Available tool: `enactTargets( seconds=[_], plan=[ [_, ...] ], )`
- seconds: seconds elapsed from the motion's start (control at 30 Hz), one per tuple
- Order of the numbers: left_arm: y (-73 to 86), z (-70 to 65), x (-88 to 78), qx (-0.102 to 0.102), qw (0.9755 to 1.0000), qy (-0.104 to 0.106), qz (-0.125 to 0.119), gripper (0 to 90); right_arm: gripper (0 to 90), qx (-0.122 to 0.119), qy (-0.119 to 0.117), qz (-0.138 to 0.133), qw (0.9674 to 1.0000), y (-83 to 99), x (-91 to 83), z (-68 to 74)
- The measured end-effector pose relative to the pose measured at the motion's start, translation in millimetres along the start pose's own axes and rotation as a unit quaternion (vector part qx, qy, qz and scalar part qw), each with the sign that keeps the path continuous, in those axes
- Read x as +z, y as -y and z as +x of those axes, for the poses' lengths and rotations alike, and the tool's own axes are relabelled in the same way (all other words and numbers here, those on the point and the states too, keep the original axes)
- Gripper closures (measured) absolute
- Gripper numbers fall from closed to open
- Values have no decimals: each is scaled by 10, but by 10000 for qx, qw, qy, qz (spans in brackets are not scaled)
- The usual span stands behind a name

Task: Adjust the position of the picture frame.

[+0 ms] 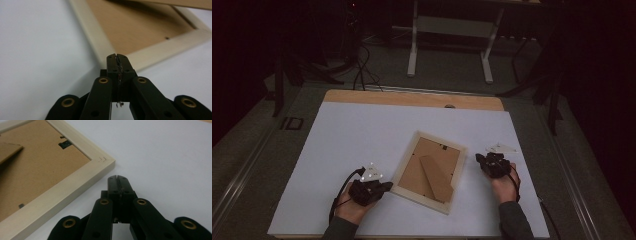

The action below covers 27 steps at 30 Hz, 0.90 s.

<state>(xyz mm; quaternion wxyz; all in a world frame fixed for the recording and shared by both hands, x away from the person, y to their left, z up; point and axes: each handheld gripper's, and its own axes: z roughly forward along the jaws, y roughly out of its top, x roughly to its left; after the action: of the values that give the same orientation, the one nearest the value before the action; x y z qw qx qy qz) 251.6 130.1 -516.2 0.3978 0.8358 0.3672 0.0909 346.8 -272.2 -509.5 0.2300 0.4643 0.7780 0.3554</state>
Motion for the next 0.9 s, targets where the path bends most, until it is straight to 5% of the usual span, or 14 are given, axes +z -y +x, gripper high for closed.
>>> enactTargets(
  seconds=[0.23,0.9],
  plan=[
    [12,-114,94,294,9991,132,257,900,899,11,11,-11,10000,-94,68,-19],
    [48,-140,130,376,9983,196,405,900,900,360,-158,69,9992,-412,388,-74]
  ],
)
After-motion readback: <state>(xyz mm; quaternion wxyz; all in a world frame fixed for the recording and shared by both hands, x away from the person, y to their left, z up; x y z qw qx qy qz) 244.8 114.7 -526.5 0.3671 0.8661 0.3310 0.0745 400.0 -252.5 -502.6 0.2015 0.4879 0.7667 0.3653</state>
